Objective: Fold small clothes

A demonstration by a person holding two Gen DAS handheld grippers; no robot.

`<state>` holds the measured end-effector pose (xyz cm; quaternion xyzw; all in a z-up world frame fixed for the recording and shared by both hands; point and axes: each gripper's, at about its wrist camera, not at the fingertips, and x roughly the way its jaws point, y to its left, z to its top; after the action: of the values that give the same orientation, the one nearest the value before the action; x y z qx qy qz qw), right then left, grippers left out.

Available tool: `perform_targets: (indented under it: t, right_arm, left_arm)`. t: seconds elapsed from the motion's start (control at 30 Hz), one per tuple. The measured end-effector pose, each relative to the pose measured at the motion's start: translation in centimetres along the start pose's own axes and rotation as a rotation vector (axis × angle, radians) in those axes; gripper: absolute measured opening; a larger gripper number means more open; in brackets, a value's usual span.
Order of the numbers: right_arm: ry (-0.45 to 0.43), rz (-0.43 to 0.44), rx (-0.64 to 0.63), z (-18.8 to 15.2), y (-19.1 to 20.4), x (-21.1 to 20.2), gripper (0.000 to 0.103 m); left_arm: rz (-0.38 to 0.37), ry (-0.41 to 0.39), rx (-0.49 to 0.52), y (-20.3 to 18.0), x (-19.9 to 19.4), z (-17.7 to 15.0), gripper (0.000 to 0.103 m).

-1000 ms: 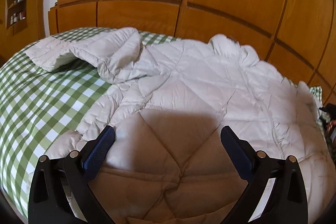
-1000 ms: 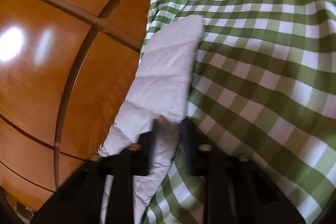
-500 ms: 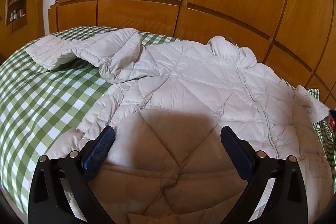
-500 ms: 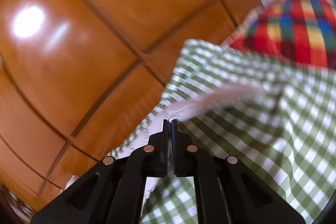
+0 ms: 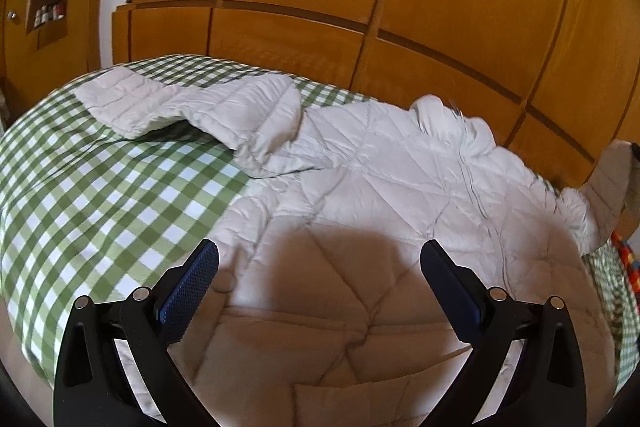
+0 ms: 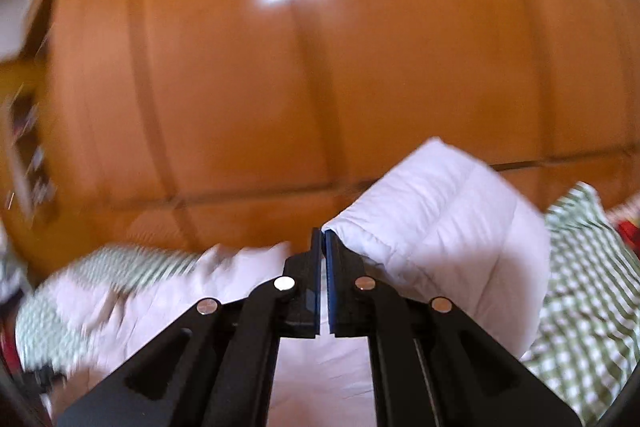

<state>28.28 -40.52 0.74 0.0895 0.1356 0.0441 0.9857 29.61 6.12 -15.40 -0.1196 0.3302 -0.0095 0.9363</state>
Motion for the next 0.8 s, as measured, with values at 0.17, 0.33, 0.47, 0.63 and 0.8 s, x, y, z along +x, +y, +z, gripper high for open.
perform_targets:
  t: [0.17,0.33,0.47,0.63,0.8]
  right_arm:
    - [0.193,0.116,-0.182,-5.6,9.1,4.1,0.001]
    - [0.388,0.176,-0.216,-10.8,11.9,6.8,0.001]
    - [0.541,0.255,-0.105,-12.6,10.6,8.2,0.028]
    - [0.417,0.243,0.042,-10.9,5.1,4.8,0.052]
    - [0.230,-0.016,0.196,-9.6,-2.0,2.2,0.040]
  left_arm:
    - [0.014,-0.016,-0.034,1.6,-1.2,0.2,0.100]
    - [0.021,-0.015,-0.061,2.7,-1.8,0.3,0.100]
    - [0.012,-0.003,-0.078,2.6,-1.9,0.4,0.100]
    - [-0.018,0.015,-0.053,0.6,-1.6,1.2,0.100]
    - [-0.034,0.041,0.043,-3.6,-0.6,2.3,0.100]
